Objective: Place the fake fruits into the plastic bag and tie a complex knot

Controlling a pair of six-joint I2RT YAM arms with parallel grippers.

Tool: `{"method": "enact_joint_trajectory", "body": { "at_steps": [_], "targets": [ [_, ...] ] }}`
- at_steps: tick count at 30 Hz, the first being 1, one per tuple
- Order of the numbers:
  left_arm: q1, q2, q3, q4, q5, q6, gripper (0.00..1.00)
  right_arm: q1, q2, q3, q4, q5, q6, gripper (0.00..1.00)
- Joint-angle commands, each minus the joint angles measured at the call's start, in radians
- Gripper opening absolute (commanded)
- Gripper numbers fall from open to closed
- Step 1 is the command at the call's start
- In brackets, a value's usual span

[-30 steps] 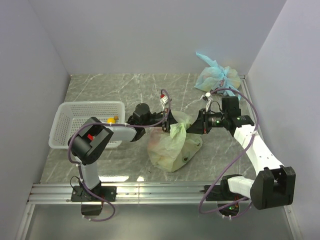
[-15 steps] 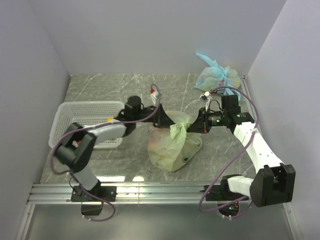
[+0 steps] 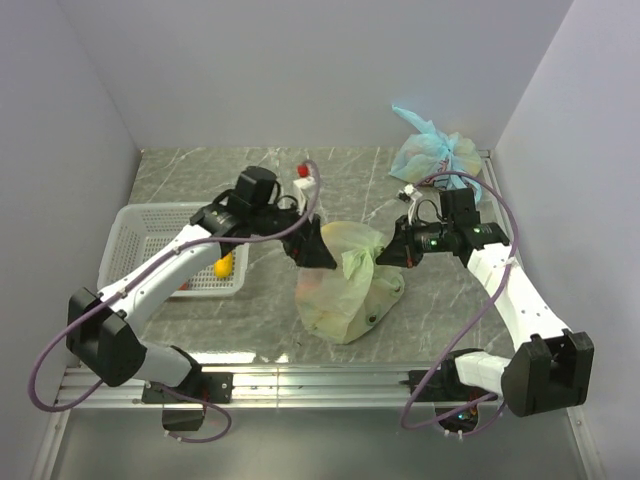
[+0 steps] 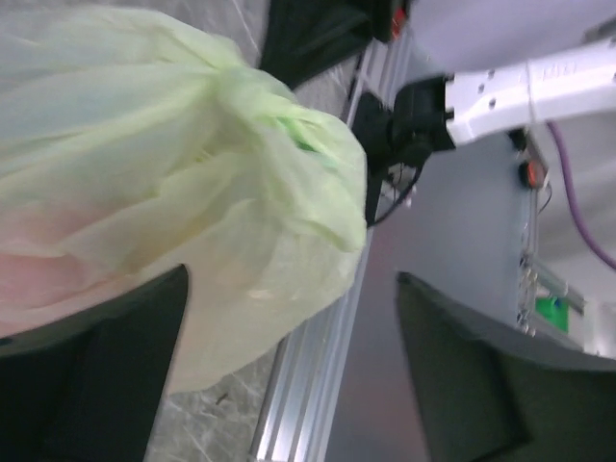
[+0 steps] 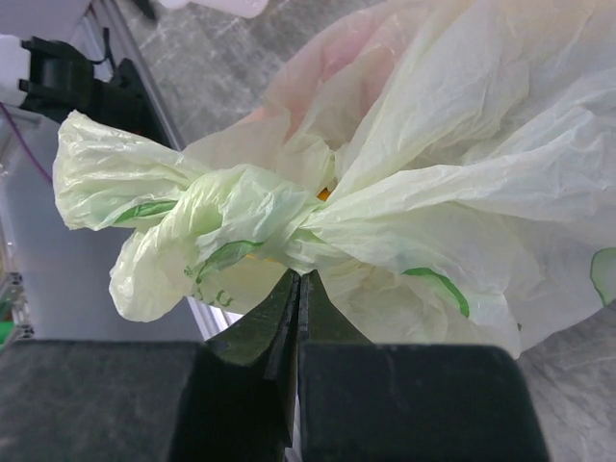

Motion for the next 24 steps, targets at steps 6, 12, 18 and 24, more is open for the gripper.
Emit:
{"method": "enact_joint_trajectory", "body": {
  "at_steps": [6, 12, 18, 24],
  "targets": [
    [-0.139, 0.063, 0.103, -0.068, -0.170, 0.003, 0.98, 0.032, -0.046, 0.054, 0.002, 0.066, -0.010, 0.00],
    [-0.159, 0.164, 0.148, -0.032, -0.251, -0.063, 0.78, 0.035, -0.056, 0.069, -0.028, 0.057, -0.044, 0.00],
    [-0.134, 0.183, 0.146, -0.029, -0.243, -0.052, 0.32, 0.024, -0.077, 0.086, -0.074, 0.091, -0.099, 0.00],
    [-0.019, 0.131, 0.071, -0.066, -0.275, -0.077, 0.00, -0.031, -0.079, 0.121, -0.168, 0.175, -0.205, 0.00]
  ]
}}
